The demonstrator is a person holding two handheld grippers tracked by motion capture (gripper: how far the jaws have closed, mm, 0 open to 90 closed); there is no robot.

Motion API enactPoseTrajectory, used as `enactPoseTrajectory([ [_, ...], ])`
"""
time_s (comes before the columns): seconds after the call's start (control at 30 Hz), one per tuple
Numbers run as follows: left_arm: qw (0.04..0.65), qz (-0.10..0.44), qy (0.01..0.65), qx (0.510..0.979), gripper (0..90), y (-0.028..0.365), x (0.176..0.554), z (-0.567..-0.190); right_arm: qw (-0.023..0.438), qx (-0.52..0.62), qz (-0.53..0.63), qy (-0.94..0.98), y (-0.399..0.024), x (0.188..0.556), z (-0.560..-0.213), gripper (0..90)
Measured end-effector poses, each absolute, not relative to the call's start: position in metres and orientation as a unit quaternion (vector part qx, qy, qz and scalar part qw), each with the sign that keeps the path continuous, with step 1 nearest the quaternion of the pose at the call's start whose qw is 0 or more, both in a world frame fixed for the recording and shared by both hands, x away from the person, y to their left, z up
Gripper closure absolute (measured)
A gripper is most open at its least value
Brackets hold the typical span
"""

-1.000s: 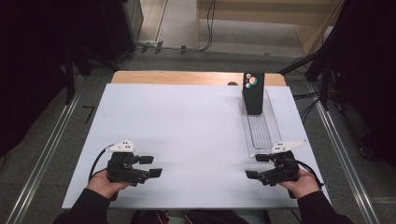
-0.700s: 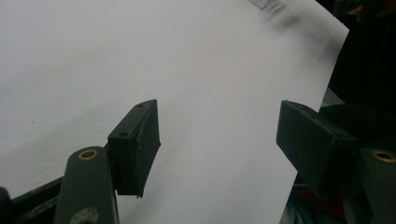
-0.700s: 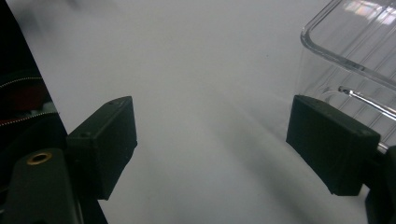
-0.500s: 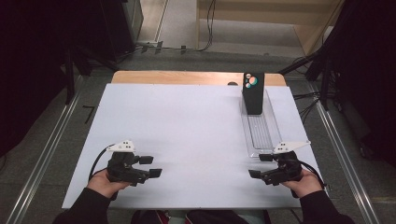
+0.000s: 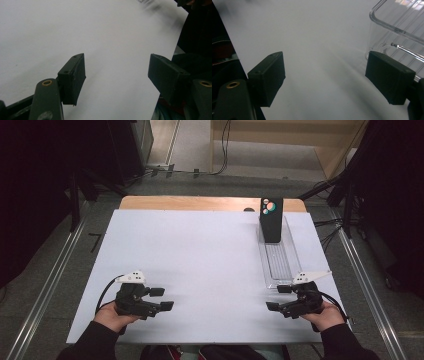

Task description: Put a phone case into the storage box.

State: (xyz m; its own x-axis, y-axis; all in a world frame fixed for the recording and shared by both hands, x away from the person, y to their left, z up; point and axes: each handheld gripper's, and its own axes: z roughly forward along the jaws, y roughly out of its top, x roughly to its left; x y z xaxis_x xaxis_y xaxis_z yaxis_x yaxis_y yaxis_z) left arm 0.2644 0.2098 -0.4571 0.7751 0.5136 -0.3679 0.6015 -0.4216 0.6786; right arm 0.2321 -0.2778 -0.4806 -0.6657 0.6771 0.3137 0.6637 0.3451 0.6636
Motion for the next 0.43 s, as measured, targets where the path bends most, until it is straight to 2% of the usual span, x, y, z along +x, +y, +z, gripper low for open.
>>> enactPoseTrajectory([
  [0.43, 0.421, -0.052, 0.330, 0.843, 30.3, 0.2101, 0.2657, -0.4578, 0.011, 0.408, 0.389, 0.826, -0.2805, 0.2337, -0.4842, 14.4],
])
